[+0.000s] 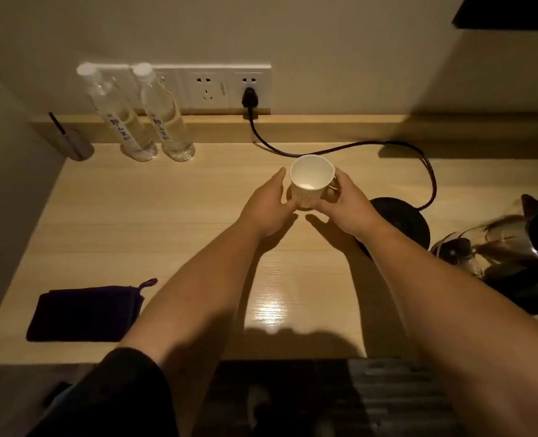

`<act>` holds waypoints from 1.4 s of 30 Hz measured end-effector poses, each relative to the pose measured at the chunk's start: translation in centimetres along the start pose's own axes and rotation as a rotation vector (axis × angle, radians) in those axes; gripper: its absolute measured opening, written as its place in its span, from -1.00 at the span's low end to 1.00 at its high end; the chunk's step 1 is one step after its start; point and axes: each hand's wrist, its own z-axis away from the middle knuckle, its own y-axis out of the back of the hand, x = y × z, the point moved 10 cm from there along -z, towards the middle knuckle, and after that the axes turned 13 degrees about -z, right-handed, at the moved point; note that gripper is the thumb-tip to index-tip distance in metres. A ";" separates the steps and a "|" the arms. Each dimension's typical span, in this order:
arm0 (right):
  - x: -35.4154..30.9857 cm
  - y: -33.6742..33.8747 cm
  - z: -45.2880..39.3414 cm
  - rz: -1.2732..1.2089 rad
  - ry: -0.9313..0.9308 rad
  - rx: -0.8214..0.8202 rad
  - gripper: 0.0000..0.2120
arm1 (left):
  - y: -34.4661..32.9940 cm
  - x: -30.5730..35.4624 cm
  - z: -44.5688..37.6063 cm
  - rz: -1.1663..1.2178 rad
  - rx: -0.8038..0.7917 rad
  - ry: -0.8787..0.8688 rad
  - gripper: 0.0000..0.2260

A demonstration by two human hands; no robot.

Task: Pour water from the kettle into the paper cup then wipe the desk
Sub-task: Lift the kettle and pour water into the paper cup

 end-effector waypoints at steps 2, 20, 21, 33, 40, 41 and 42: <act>-0.3 -0.3 -0.1 0.009 0.020 -0.001 -0.26 | 0.0 0.6 0.0 0.080 0.030 -0.033 -0.43; 2.9 -2.3 14.5 0.086 0.070 -0.052 -0.40 | -4.0 0.9 16.5 0.135 0.141 0.062 -0.48; 3.0 -2.3 15.0 0.093 0.066 -0.049 -0.40 | -4.1 0.9 16.9 0.133 0.141 0.063 -0.48; 3.6 -2.3 16.6 0.167 0.021 -0.051 -0.27 | -5.8 0.1 17.7 0.214 0.007 0.060 -0.18; 4.8 0.5 17.8 0.327 -0.015 0.003 -0.22 | -7.1 -0.3 17.1 0.472 0.051 0.149 -0.05; 4.5 0.9 18.0 0.365 0.003 0.007 -0.23 | -7.2 -0.2 17.1 0.512 0.062 0.153 -0.10; 4.2 1.3 18.3 0.403 0.023 0.010 -0.24 | -7.1 -0.1 17.1 0.502 0.078 0.153 -0.17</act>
